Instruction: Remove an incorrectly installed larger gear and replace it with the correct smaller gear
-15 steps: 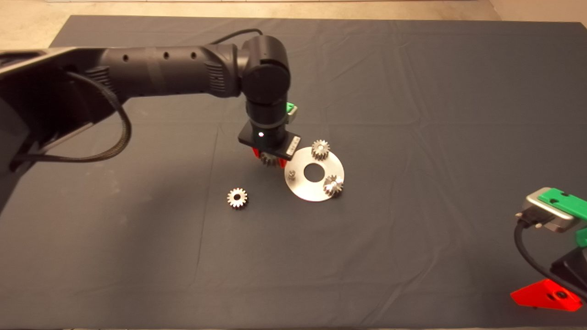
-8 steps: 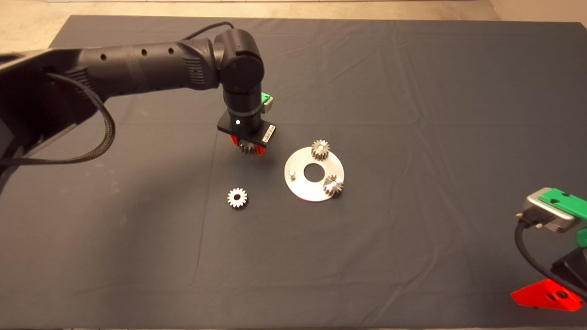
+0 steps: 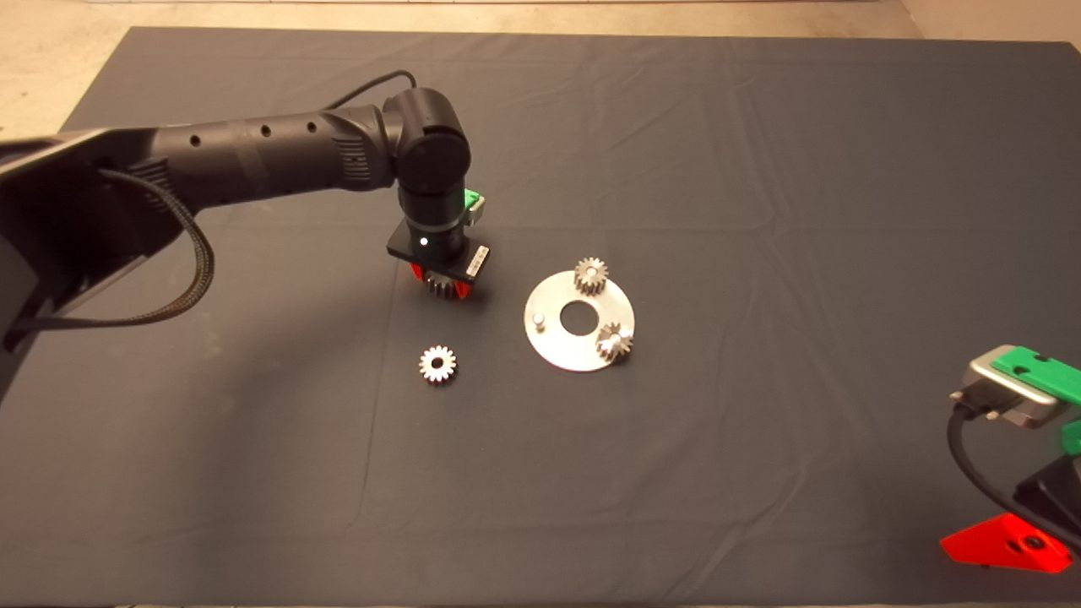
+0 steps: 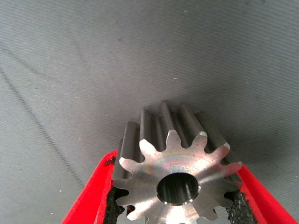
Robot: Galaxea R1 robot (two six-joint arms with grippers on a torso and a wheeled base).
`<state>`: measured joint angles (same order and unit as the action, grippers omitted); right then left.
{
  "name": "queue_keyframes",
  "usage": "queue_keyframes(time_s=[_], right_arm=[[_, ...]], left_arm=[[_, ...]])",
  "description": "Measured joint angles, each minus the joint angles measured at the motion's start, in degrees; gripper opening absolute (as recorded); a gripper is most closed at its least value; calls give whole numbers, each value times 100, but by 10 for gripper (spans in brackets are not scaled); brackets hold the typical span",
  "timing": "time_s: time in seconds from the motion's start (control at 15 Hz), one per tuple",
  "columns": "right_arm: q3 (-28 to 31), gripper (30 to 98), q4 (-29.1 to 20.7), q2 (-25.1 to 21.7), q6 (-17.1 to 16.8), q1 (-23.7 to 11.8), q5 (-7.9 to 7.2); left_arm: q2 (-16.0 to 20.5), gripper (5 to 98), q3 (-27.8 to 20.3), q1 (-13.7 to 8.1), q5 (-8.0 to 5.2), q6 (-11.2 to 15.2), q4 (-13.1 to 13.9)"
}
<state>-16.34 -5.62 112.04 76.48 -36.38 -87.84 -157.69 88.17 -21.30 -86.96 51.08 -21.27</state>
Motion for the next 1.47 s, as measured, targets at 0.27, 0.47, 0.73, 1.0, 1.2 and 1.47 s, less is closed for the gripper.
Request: queue_keyframes(time_s=[0.27,0.47,0.73,1.0,1.2,1.47], right_arm=[[0,968,1,1,-2,0,-1],[0,968,0,0,-2,0,2],[0,968,0,0,-2,0,2],[0,968,0,0,0,0,-1],[0,968,0,3,-1,0,3],[0,968,0,2,-2,0,3]], left_arm=[[73,488,-4,-2,0,0,2],[105,536,-11,-2,0,2,2],[221,585,-241,-64,-6,43,21],[764,635,-1354,-455,-11,656,237],[1035,681,-2297,-527,-17,1528,504],[1285,732,-2970,-579,-15,2203,636]])
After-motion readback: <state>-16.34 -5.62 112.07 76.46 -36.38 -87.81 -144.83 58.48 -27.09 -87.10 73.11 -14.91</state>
